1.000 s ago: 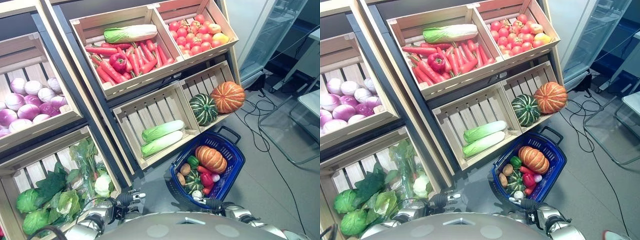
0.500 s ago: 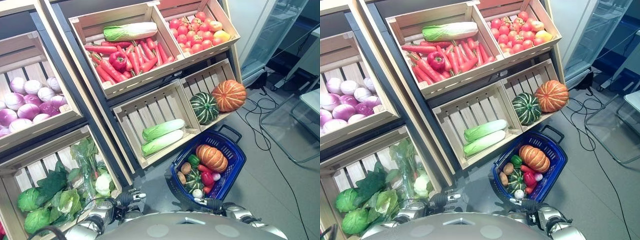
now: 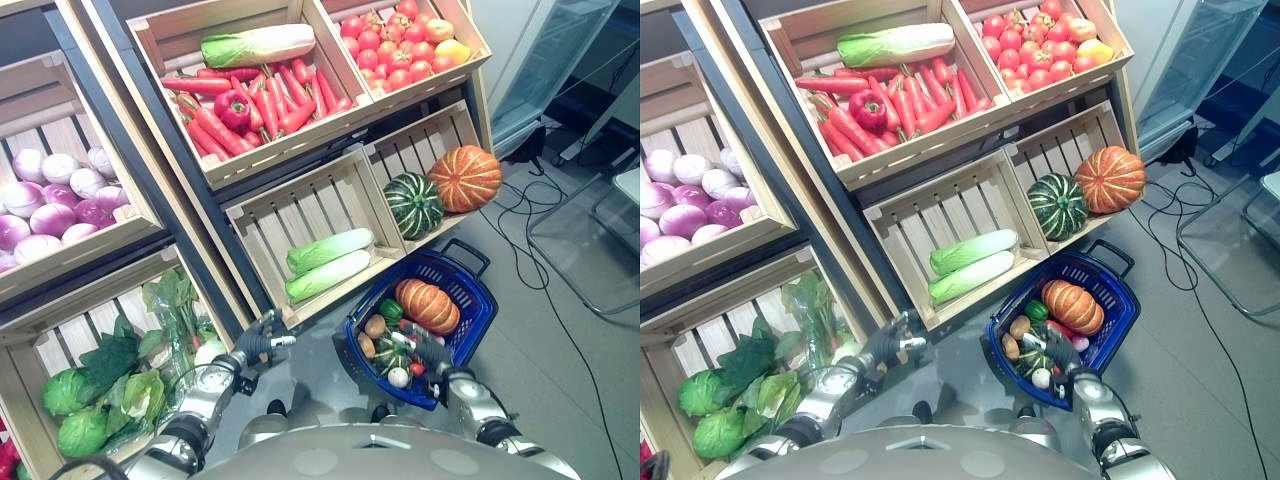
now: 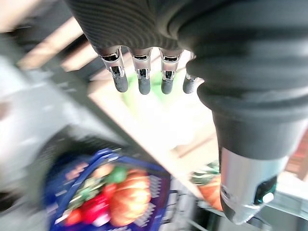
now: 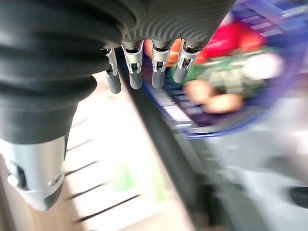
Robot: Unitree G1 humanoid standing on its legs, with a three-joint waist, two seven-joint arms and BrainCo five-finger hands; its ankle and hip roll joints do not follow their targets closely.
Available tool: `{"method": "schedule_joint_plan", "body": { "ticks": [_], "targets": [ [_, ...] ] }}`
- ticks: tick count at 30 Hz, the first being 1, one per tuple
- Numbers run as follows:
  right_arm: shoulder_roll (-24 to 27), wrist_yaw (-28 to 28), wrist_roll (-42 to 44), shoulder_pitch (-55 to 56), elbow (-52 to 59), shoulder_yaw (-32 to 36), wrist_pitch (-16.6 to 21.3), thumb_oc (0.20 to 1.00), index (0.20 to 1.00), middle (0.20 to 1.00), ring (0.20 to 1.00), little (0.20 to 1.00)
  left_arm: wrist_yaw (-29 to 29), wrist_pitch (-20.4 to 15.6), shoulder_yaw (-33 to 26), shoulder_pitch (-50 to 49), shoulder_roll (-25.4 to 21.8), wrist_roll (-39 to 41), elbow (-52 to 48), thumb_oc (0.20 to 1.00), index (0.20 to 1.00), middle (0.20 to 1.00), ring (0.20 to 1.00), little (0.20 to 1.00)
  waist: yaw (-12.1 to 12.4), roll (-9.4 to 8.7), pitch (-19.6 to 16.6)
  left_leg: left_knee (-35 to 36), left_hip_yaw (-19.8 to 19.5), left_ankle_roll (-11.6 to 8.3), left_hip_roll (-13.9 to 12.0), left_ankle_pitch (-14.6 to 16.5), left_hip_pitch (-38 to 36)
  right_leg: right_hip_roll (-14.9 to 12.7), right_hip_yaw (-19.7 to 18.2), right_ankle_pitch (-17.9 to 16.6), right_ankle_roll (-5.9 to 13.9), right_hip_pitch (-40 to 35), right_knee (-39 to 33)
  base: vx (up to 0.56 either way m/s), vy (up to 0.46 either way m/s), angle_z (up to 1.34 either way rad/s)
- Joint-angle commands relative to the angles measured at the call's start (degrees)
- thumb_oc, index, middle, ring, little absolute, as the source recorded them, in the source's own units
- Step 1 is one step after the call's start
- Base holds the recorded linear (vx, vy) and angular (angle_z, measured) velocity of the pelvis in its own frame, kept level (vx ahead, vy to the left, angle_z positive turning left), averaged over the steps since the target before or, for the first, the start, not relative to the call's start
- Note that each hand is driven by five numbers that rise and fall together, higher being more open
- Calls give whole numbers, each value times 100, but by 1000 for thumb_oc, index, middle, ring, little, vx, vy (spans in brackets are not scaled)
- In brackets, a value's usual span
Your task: Pick up fruits and vegetables into the basket
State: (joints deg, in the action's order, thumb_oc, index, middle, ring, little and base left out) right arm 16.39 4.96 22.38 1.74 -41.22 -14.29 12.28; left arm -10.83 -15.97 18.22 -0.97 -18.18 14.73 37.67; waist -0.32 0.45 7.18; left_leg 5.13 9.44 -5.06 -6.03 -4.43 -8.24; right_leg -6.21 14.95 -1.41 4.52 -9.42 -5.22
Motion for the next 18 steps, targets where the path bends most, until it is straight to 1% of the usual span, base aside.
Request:
{"method": "schedule_joint_plan", "body": {
  "ticks": [1, 3, 5, 6, 8, 9, 10, 12, 14, 17, 18],
  "targets": [
    [65, -467, 152, -73, 860, 112, 151, 1000, 1000, 1000, 1000, 1000, 616, -588, 0, 220, -404, -176, -601, 1000, 1000, 1000, 1000, 1000, -61, -194, 222, -122, 115, 256, 78, 635, -99, -278, -187, 85, 338, 255, 450, 95, -105, 1],
    [76, -594, 98, -21, 1018, 132, 280, 1000, 1000, 1000, 1000, 1000, 710, -695, -32, 189, -485, -232, -767, 1000, 1000, 1000, 1000, 1000, -75, -198, 244, -145, 114, 255, 56, 630, -80, -276, -199, 123, 324, 283, 516, 74, -62, 0],
    [128, -853, -46, 29, 1343, 167, 424, 1000, 1000, 1000, 1000, 1000, 695, -771, -127, 198, -599, -229, -1060, 1000, 1000, 1000, 1000, 1000, -103, -178, 318, -224, 91, 256, 25, 626, -6, -285, -204, 194, 292, 372, 665, 62, -54, 0],
    [181, -1074, -134, 12, 1529, 193, 517, 1000, 1000, 1000, 1000, 1000, 689, -875, -139, 248, -653, -227, -1211, 1000, 1000, 1000, 1000, 1000, -126, -146, 391, -304, 68, 249, -1, 620, 71, -286, -213, 250, 261, 464, 796, 0, 0, 0],
    [186, -1099, -140, 8, 1552, 195, 516, 1000, 1000, 1000, 1000, 1000, 707, -889, -139, 257, -658, -239, -1229, 1000, 1000, 1000, 1000, 1000, -129, -141, 399, -323, 64, 248, -5, 622, 92, -289, -214, 261, 257, 489, 826, 0, 0, 0],
    [211, -1220, -171, -12, 1626, 197, 562, 1000, 1000, 1000, 1000, 1000, 801, -943, -126, 304, -675, -283, -1284, 1000, 1000, 1000, 1000, 1000, -141, -121, 438, -374, 49, 245, -16, 619, 152, -295, -220, 288, 242, 563, 905, -52, 8, 0],
    [373, -1793, -407, -172, 1954, 164, 698, 1000, 1000, 1000, 1000, 1000, 1205, -1254, 19, 686, -756, -439, -1443, 1000, 1000, 1000, 1000, 1000, -224, -4, 707, -698, -18, 219, -28, 610, 528, -326, -265, 421, 159, 1010, 1335, -102, 19, -2],
    [541, -2156, -548, -382, 2097, 132, 723, 1000, 1000, 1000, 1000, 1000, 1653, -1493, 139, 1027, -830, -664, -1465, 1000, 1000, 1000, 1000, 1000, -303, 73, 960, -970, -59, 186, -16, 599, 862, -350, -332, 507, 112, 1398, 1667, -158, 42, 0],
    [726, -2391, -540, -584, 2323, 82, 677, 1000, 1000, 1000, 1000, 1000, 2211, -1603, 255, 1372, -929, -904, -1562, 1000, 1000, 1000, 1000, 1000, -404, 130, 1249, -1162, -80, 172, 6, 550, 1187, -352, -439, 554, 70, 1797, 1965, -160, 49, -7],
    [886, -2700, -653, -763, 2450, 2, 689, 1000, 1000, 1000, 1000, 1000, 2927, -1695, 364, 1800, -1060, -1290, -1550, 1000, 1000, 1000, 1000, 1000, -513, 174, 1499, -1376, -79, 152, -2, 483, 1594, -310, -560, 631, 11, 2275, 2311, -104, 39, -13],
    [910, -2763, -669, -801, 2460, -15, 682, 1000, 1000, 1000, 1000, 1000, 3048, -1679, 381, 1898, -1089, -1337, -1545, 1000, 1000, 1000, 1000, 1000, -531, 178, 1540, -1414, -76, 148, -3, 476, 1668, -306, -577, 642, 2, 2364, 2371, -73, 24, -14]
  ]
}}
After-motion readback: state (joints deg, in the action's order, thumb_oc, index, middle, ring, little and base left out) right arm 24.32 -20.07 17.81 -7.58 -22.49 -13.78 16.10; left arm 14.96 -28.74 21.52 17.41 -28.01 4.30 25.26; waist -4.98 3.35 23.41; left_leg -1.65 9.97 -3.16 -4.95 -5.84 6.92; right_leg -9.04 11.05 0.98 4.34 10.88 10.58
